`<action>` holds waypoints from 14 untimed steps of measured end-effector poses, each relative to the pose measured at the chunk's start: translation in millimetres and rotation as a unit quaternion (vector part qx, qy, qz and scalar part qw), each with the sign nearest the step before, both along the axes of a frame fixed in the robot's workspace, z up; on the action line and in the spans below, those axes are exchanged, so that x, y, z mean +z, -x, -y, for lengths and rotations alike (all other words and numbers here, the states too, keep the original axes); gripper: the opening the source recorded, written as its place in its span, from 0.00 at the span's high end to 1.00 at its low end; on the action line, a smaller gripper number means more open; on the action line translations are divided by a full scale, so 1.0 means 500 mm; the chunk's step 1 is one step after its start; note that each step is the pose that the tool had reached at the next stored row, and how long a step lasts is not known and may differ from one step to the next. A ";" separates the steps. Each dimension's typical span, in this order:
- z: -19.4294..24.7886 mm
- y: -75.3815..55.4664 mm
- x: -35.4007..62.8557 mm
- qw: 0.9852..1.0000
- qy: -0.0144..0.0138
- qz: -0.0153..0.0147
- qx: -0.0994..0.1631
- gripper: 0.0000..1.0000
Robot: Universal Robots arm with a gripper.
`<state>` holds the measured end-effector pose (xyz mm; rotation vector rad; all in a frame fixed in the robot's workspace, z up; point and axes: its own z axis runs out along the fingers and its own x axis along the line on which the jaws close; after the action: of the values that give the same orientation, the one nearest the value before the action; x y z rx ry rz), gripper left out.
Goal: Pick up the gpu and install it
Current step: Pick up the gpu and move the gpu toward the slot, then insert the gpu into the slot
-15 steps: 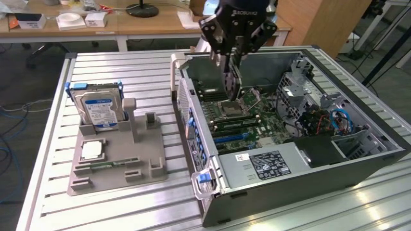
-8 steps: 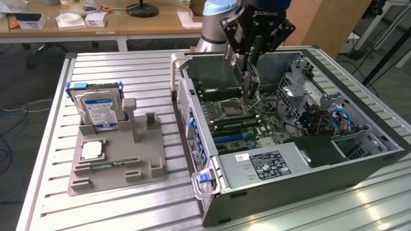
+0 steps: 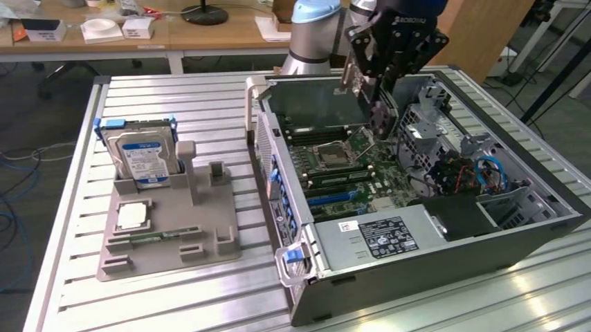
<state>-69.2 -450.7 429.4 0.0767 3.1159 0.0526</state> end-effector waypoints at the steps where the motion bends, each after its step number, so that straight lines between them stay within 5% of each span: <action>1: 0.0000 -0.009 0.000 1.000 0.000 0.000 0.000 0.74; 4: 0.0001 -0.028 0.000 1.000 0.000 0.000 0.000 0.74; 14: 0.0000 -0.028 0.000 1.000 0.000 0.000 0.000 0.74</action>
<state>-55.3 -450.7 429.3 0.0760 3.1160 0.0526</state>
